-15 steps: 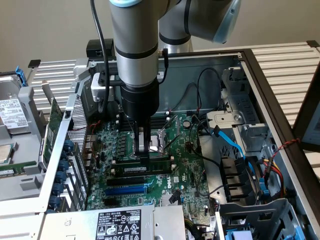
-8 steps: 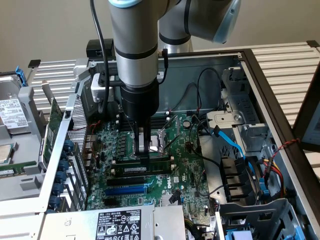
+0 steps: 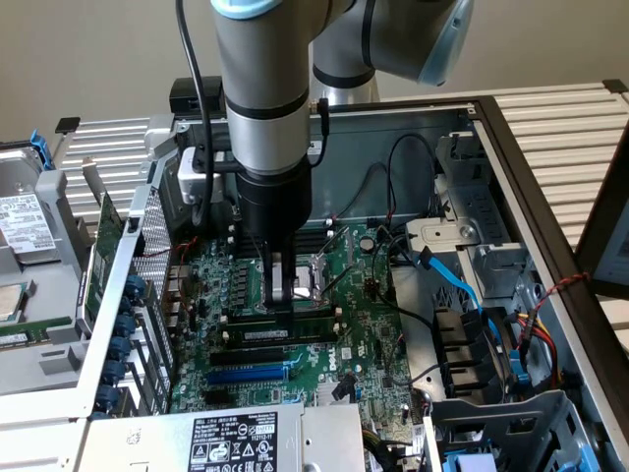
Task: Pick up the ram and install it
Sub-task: 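Press down the ram until it locks into place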
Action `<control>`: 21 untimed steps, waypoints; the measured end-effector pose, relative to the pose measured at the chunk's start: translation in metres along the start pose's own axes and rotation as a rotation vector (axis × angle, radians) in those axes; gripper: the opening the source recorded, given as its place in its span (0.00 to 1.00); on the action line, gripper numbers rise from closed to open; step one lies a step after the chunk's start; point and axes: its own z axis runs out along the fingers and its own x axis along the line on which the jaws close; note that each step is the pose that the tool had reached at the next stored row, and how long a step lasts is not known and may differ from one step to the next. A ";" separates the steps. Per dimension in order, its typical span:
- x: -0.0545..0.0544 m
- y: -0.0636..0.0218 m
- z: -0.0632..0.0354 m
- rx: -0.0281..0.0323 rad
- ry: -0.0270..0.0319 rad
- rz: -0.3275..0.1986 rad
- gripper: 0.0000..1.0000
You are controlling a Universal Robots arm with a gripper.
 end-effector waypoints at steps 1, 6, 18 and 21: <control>0.000 0.0002 0.0000 -0.0002 0.0001 0.000 0.11; 0.000 0.0006 -0.0016 -0.0003 -0.0008 0.000 0.11; 0.001 0.0004 -0.0158 -0.0003 0.0000 0.000 0.11; 0.001 0.0004 -0.0169 -0.0003 -0.0001 0.000 0.11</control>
